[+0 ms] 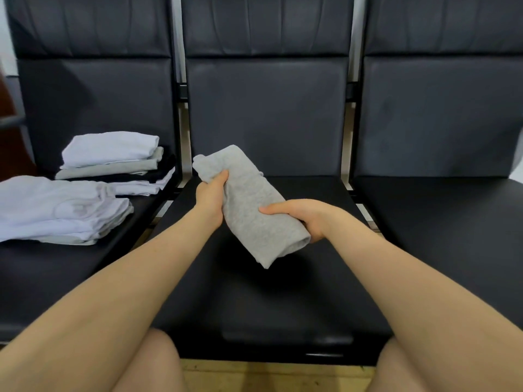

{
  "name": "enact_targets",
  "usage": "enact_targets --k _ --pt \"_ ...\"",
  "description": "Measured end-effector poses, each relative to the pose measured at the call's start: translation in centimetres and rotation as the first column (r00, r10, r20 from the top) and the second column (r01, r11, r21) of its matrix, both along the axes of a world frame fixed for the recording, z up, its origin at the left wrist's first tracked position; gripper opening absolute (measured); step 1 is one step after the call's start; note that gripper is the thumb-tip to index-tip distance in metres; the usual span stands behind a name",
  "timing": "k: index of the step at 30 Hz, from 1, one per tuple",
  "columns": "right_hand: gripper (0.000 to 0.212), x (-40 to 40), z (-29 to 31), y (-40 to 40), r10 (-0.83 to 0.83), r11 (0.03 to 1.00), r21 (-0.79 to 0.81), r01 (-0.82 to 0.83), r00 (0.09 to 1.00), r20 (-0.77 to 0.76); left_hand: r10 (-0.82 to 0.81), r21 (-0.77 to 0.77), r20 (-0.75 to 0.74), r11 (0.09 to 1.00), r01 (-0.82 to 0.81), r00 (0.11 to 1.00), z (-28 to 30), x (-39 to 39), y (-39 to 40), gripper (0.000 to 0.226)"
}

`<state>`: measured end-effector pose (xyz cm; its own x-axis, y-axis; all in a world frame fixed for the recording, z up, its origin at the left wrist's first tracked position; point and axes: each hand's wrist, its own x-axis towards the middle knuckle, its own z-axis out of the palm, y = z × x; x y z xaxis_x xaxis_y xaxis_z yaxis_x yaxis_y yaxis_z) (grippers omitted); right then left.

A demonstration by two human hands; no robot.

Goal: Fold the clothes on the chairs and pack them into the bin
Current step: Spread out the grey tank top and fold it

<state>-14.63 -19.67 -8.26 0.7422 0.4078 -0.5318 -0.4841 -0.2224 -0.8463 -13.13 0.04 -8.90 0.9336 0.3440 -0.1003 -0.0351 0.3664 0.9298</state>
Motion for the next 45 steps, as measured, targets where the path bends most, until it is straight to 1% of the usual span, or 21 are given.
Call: enact_targets --k 2,4,7,10,13,14,17,20,22,24,26,28,29,33,36,38,39,41,42,43,45 --pt "0.067 0.0 -0.1 -0.1 -0.077 0.996 -0.041 0.080 0.995 0.065 0.035 0.040 0.028 0.999 -0.036 0.999 0.0 -0.1 -0.1 0.013" --pt "0.059 0.1 0.0 0.0 -0.160 0.985 -0.035 0.167 0.977 0.141 0.071 0.058 0.051 0.996 -0.074 0.996 0.6 -0.5 0.0 0.019" --pt "0.045 -0.1 0.4 0.4 -0.245 0.969 0.075 0.235 0.955 0.169 0.125 0.013 0.081 0.992 -0.126 0.989 1.9 -1.2 0.4 0.019" --pt "0.046 -0.8 0.5 1.2 -0.329 0.941 0.148 0.304 0.925 0.189 0.166 0.016 0.106 0.986 -0.168 0.980 2.8 -2.2 0.9 0.021" --pt "0.031 -1.6 0.5 2.3 -0.383 0.922 0.179 0.344 0.881 0.278 0.149 0.028 0.091 0.988 -0.152 0.985 2.9 -3.7 2.2 0.039" --pt "0.030 -1.8 0.6 2.6 -0.391 0.918 0.195 0.345 0.866 0.311 0.122 0.036 0.096 0.991 -0.126 0.988 3.0 -4.2 3.0 0.043" --pt "0.040 -2.0 1.0 4.1 -0.358 0.933 0.204 0.297 0.836 0.417 0.052 0.063 0.135 0.996 -0.061 0.990 3.8 -5.4 5.9 0.042" --pt "0.047 -1.4 2.0 7.2 -0.343 0.939 0.205 0.277 0.811 0.474 0.052 0.096 0.148 0.993 -0.067 0.988 5.0 -6.0 9.5 0.044" --pt "0.053 -0.8 2.9 10.5 -0.359 0.933 0.212 0.292 0.811 0.462 0.086 0.138 0.152 0.985 -0.108 0.985 5.7 -6.0 12.6 0.039" --pt "0.052 -0.2 3.8 13.8 -0.383 0.922 0.239 0.306 0.821 0.425 0.151 0.167 0.130 0.971 -0.172 0.980 6.1 -5.8 15.5 0.032" --pt "0.038 0.3 4.3 17.6 -0.390 0.914 0.274 0.300 0.838 0.382 0.232 0.173 0.116 0.953 -0.250 0.966 6.4 -5.8 18.9 0.024" --pt "0.018 0.6 4.9 21.0 -0.386 0.910 0.298 0.290 0.855 0.346 0.293 0.193 0.126 0.930 -0.313 0.948 7.0 -5.7 22.1 0.027" --pt "0.015 0.8 5.1 22.6 -0.376 0.909 0.310 0.280 0.872 0.314 0.317 0.210 0.136 0.917 -0.340 0.939 7.3 -5.7 23.7 0.031" --pt "0.027 1.4 6.1 29.6 -0.295 0.915 0.332 0.230 0.942 0.162 0.450 0.296 0.109 0.836 -0.461 0.886 7.6 -5.9 30.6 0.049" --pt "0.043 1.9 5.9 34.0 -0.255 0.921 0.336 0.195 0.956 0.143 0.541 0.360 0.012 0.782 -0.509 0.841 6.6 -5.9 34.8 0.053" --pt "0.046 2.4 4.8 36.4 -0.244 0.933 0.308 0.186 0.956 0.160 0.572 0.481 -0.088 0.741 -0.468 0.815 5.5 -5.7 37.0 0.054" --pt "0.051 2.6 4.1 37.1 -0.238 0.945 0.270 0.185 0.955 0.177 0.578 0.604 -0.172 0.701 -0.378 0.797 4.9 -5.5 37.9 0.056" --pt "0.061 3.0 2.5 38.2 -0.217 0.969 0.162 0.185 0.952 0.214 0.609 0.832 -0.309 0.546 -0.103 0.731 3.4 -5.4 39.2 0.062" --pt "0.062 3.2 1.8 38.2 -0.211 0.975 0.117 0.190 0.953 0.217 0.620 0.888 -0.327 0.460 0.007 0.713 2.7 -5.4 39.4 0.066" --pt "0.062 3.3 1.2 38.1 -0.212 0.976 0.095 0.196 0.958 0.195 0.620 0.904 -0.341 0.422 0.067 0.706 2.2 -5.5 39.4 0.069" --pt "0.055 3.4 0.4 37.9 -0.225 0.971 0.118 0.210 0.965 0.133 0.634 0.904 -0.329 0.425 0.040 0.700 1.5 -5.5 39.1 0.073"
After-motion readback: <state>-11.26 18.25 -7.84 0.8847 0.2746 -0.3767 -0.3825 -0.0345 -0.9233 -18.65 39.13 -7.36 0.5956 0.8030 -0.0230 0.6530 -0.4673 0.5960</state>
